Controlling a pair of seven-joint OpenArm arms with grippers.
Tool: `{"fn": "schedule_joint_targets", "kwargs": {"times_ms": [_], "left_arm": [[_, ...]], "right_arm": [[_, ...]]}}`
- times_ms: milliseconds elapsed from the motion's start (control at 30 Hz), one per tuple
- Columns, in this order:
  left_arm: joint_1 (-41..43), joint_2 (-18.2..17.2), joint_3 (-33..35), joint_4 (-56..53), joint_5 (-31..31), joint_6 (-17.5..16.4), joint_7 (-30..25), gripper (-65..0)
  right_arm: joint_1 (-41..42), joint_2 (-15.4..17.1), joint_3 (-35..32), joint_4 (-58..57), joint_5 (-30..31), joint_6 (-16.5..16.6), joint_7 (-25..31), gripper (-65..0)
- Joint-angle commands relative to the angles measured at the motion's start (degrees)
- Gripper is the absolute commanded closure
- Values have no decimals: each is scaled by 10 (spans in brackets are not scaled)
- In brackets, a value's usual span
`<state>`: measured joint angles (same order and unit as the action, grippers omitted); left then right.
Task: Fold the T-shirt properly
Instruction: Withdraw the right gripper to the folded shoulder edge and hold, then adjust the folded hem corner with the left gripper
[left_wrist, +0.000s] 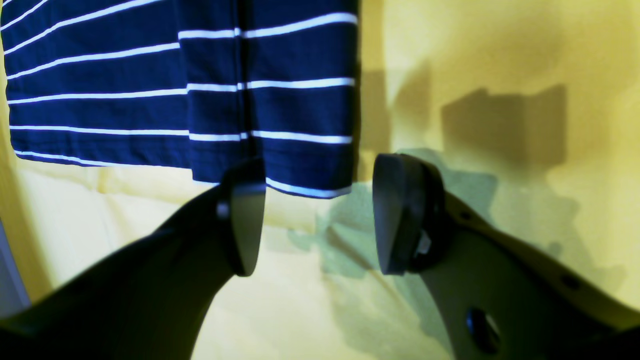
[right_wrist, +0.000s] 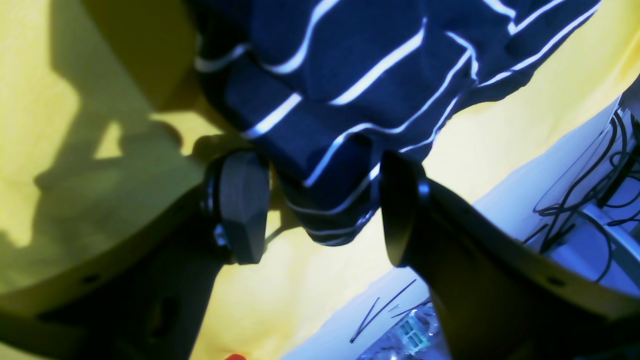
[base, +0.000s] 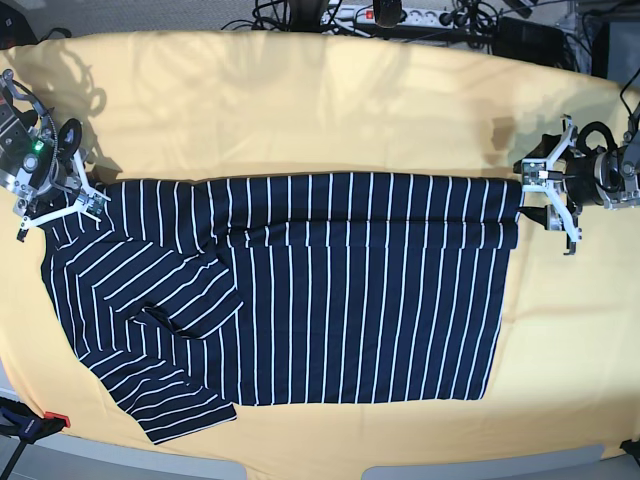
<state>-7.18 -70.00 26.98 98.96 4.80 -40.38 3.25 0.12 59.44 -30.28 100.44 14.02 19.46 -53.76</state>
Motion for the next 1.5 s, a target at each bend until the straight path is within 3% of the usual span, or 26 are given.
{"fn": "schedule_joint_targets", "kwargs": {"times_ms": [0,533,600,700,767,833,1033,1100,1233,1467], "left_arm": [[-10,-16,-7,4,-3,4,-4,-347],[-10,-16,-7,4,-3,4,-5,-347],[-10,-16,-7,4,-3,4,-5,-347],[-10,-16,-7,4,-3,4,-5,-342],[-10,-16,-7,4,-3,4,-5,-337],[-10,-16,-7,4,-3,4,-5,-304],[-10,-16,-7,4,-3,4,-5,-244],[-10,-16,-7,4,-3,4,-5,-255],[-8,-15,-7,4,-3,4,-5,-345],[-1,-14,-7,4,21,4,-5,-350]], "right_arm": [[9,14,8,-1,-6,-6,-2,-358],[10,12,8,-118,-8,-8,25,-346],[10,12,8,-118,-8,-11,25,-255],[10,12,8,-118,-17,-29,25,-53],[10,12,8,-118,-41,-55,25,0],[10,12,8,-118,-66,-77,24,0],[9,12,8,-118,-81,-79,19,0],[9,12,8,-118,-81,-81,19,0],[9,12,8,-118,-81,-82,16,0],[10,12,8,-118,-81,-91,14,0]]}}
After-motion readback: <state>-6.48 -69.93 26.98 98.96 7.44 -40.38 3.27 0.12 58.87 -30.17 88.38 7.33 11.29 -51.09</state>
